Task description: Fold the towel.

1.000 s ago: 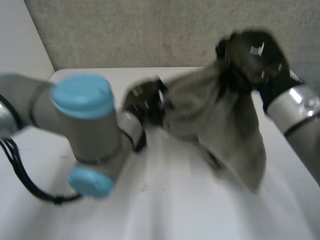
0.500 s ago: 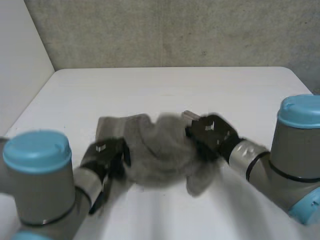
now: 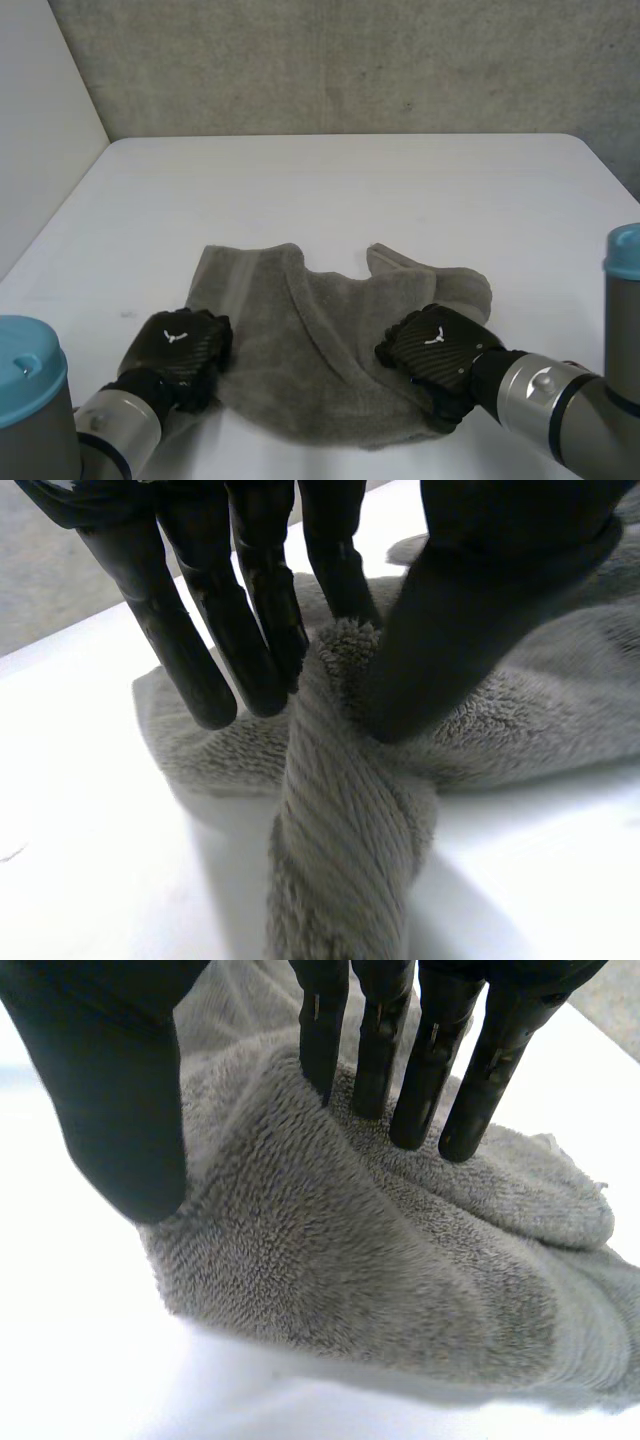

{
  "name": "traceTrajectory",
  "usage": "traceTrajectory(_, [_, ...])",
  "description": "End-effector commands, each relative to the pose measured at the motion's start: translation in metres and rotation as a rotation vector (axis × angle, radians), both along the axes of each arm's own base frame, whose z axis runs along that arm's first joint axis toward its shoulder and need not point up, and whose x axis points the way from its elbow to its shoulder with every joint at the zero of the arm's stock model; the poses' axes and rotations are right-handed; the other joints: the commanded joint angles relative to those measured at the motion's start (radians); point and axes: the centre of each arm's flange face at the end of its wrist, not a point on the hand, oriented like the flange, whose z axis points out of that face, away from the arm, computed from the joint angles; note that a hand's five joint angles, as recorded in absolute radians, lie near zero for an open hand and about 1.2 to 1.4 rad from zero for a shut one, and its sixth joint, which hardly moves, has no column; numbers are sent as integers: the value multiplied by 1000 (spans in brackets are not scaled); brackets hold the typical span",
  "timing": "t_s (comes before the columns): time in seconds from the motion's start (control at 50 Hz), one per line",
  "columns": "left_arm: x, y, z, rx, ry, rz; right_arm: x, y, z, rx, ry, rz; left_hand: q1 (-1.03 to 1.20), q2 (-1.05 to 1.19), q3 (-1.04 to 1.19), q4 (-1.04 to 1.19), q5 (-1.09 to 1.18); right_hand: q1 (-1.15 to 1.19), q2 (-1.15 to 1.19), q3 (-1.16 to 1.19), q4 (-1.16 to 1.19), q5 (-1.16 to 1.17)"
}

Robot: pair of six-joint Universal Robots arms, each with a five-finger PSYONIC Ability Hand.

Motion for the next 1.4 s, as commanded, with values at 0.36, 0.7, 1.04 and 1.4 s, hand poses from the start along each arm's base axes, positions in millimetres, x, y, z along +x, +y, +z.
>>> traceTrajectory(0.36, [-73, -82, 32, -147, 154, -145, -24, -61, 29, -117, -253, -255, -812, -810, -820, -820, -824, -59, -135, -131, -128, -138])
traceTrajectory(0.7, [-127, -156, -36, -180, 21, -254, -24, -64, 5, -57, -220, -263, -754, -752, -762, -762, -766, -62, -138, -134, -131, -141])
traceTrajectory(1.04, [-126, -158, -47, -231, -103, -292, -25, -70, 0, -60, -216, -274, 320, 323, 312, 313, 309, -62, -138, -134, -131, -141])
traceTrajectory(1.4, [-98, -107, 58, -373, -34, -291, -18, -101, 34, -142, -306, -302, 320, 323, 312, 313, 309, -220, -296, -293, -290, -299])
